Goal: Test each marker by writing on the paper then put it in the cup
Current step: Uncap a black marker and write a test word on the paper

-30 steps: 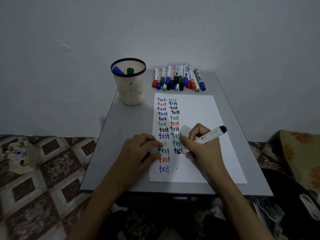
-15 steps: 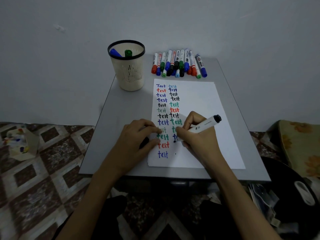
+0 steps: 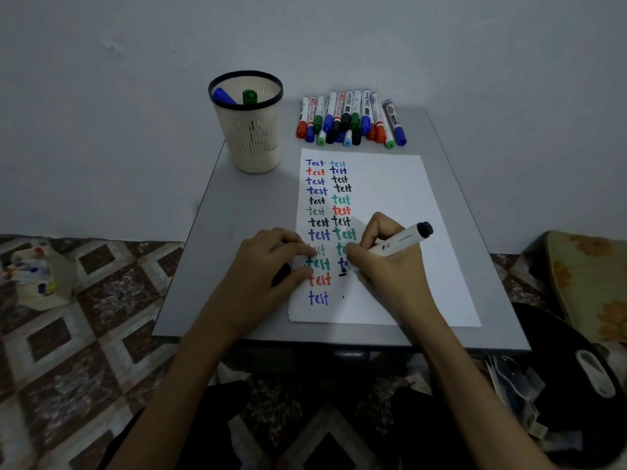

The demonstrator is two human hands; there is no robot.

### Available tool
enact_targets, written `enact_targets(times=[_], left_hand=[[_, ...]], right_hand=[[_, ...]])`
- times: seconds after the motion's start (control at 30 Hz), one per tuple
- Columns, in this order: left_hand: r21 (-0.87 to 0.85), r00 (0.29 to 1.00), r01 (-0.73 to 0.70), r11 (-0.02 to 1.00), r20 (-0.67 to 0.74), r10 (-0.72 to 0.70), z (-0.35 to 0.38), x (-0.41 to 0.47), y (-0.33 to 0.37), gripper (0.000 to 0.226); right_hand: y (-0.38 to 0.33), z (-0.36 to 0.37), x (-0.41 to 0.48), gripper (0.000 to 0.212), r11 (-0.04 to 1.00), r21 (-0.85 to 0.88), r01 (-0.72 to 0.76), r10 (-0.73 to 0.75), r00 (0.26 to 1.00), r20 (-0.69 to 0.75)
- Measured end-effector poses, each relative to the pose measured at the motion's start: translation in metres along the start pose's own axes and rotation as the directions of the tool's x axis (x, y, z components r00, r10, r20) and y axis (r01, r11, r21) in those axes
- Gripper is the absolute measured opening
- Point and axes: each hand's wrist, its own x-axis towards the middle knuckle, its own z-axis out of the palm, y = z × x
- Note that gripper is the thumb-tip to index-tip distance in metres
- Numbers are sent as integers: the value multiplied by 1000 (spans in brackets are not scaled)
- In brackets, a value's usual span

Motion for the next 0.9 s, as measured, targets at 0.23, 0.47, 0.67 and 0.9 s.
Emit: enact_targets(times=[0.23,0.47,0.67,0.9], left_hand=[[-13,1000,3,1000,6,-2,0,0,0,35],[-6,1000,9,1000,10,-9,-1,-1,1,36],[-1,1000,13,1000,6,-13,-1,0,1,38],[-11,1000,16,1000,7,-16,-1,0,1,36]], right_hand=[[-2,-2,-1,31,1000,-2,3,-3,1000,-2],[-2,-1,-2,25,997,-69,41,-45,997,-55],[-1,-2,-1,27,997,-68,24,-26,999,-25],[-4,-3,-4,28,997,-53,52,-57,993,-103]])
